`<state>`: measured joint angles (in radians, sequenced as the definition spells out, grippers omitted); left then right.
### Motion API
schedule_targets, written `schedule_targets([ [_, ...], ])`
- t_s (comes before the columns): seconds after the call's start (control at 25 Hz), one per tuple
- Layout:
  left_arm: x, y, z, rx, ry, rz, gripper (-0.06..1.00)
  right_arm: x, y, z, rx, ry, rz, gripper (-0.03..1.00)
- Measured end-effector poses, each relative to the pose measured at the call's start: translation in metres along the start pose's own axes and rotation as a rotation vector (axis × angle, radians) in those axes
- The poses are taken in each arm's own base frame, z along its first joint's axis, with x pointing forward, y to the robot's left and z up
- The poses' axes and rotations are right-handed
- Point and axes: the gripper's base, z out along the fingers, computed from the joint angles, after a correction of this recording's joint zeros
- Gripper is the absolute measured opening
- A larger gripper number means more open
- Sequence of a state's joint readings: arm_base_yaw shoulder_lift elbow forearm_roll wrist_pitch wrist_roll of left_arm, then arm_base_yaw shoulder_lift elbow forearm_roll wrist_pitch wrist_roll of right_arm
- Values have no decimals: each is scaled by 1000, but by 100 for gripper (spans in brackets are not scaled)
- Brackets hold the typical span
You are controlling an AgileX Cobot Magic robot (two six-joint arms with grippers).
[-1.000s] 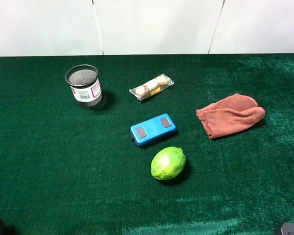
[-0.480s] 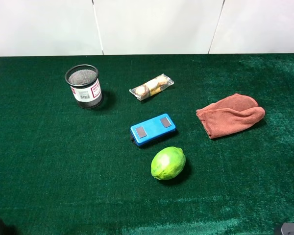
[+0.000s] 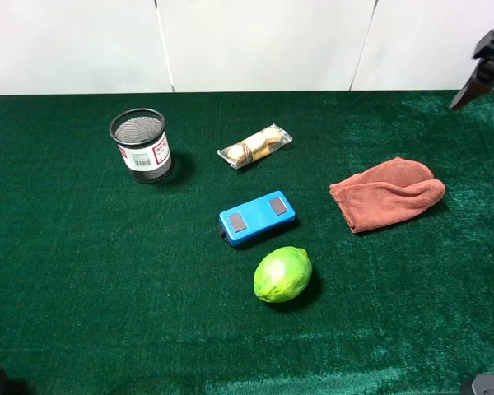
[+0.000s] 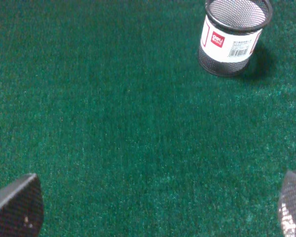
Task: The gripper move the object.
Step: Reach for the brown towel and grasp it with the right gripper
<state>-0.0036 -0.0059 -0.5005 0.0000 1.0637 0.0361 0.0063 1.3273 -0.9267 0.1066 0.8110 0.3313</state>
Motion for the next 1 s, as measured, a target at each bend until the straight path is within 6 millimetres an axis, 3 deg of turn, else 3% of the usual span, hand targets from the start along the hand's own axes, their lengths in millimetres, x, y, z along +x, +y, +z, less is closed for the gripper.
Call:
schedule_targets([
  [0.6, 0, 0, 0, 0, 0, 0, 96, -1, 12, 88, -18, 191, 184, 70],
  [1.0, 0, 0, 0, 0, 0, 0, 96, 3, 15, 122, -24, 246, 393, 70],
])
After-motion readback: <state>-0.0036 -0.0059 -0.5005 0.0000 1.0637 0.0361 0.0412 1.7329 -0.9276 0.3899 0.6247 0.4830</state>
